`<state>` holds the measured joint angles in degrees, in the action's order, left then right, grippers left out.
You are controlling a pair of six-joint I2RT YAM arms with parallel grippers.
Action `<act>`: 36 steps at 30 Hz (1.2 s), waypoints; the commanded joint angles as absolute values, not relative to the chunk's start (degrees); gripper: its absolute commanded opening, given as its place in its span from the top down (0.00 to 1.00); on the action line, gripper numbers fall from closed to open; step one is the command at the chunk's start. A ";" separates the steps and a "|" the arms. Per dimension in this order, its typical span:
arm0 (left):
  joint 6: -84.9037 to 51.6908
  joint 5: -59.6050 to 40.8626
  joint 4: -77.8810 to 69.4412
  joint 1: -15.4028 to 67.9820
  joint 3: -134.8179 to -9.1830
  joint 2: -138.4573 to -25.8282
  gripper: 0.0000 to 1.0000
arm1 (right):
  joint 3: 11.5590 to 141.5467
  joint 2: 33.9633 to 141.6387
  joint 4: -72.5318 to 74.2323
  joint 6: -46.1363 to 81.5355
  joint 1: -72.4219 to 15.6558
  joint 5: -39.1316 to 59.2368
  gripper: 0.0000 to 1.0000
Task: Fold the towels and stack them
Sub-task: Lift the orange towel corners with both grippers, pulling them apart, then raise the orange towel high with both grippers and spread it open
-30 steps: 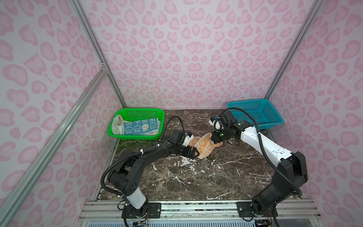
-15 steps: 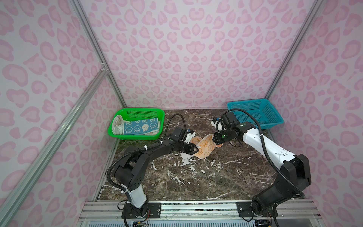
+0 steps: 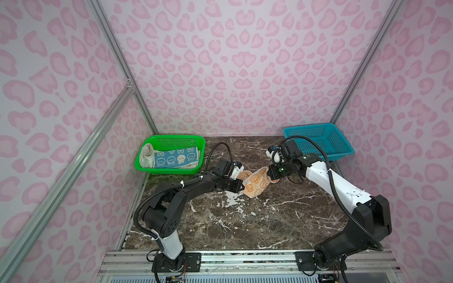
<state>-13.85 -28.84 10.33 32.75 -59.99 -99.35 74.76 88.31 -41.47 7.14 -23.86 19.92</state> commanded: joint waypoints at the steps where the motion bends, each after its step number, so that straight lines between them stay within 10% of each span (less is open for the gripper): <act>1: -12.49 -27.26 12.97 32.81 -62.42 -96.45 0.96 | 74.78 87.30 -39.90 6.96 -23.81 20.10 1.00; 36: 9.97 -21.45 46.01 32.08 -99.73 -59.93 0.97 | 89.56 53.80 -46.28 2.69 -33.99 17.90 1.00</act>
<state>11.16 -25.06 45.52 32.38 -98.32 -60.45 90.37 54.57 -44.05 0.95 -34.20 26.46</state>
